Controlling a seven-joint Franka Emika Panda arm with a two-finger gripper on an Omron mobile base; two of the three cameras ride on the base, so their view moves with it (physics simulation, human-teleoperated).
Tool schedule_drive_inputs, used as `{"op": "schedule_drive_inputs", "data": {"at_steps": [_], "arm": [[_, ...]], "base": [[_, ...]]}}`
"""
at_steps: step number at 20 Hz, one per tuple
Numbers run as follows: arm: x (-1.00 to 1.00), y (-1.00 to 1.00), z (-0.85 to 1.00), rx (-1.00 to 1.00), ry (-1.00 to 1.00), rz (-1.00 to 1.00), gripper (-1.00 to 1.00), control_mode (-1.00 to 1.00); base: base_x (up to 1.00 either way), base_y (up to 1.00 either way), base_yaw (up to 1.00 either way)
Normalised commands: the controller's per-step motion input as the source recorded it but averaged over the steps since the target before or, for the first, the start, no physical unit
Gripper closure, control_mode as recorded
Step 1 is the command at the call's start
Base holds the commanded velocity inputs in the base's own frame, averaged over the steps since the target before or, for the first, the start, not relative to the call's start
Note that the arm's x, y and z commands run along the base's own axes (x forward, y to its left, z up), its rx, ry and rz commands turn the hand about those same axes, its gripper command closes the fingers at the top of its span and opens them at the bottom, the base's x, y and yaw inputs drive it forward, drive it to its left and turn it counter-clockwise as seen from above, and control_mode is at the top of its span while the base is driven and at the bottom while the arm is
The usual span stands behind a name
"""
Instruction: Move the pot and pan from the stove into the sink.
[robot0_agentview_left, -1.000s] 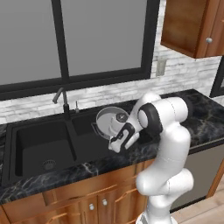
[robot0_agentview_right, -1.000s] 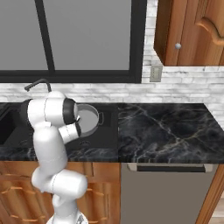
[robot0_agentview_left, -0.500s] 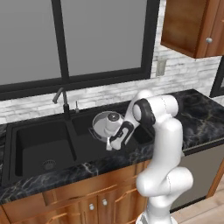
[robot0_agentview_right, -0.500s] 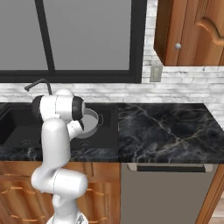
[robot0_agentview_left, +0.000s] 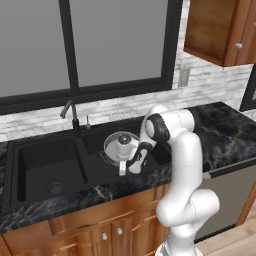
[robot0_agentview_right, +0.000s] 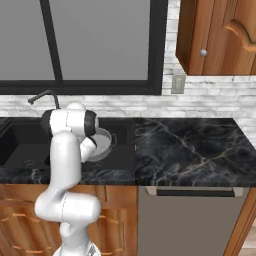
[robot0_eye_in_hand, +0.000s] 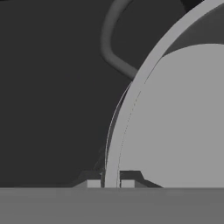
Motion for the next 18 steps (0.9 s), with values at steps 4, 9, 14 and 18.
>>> {"op": "schedule_drive_inputs", "data": {"at_steps": [4,9,14,18], "arm": [[0.06,0.01,-0.37,-0.02,0.0,0.0,-1.0,-1.0],[0.11,0.01,0.07,0.02,0.0,-0.04,-1.0,-1.0],[0.07,0.0,0.76,0.07,0.03,-0.09,-1.0,-1.0],[0.0,-0.02,0.87,0.07,0.08,-0.11,-1.0,-1.0]], "base": [[0.0,0.0,0.0],[0.0,0.0,0.0],[0.0,0.0,0.0],[0.0,0.0,0.0]]}}
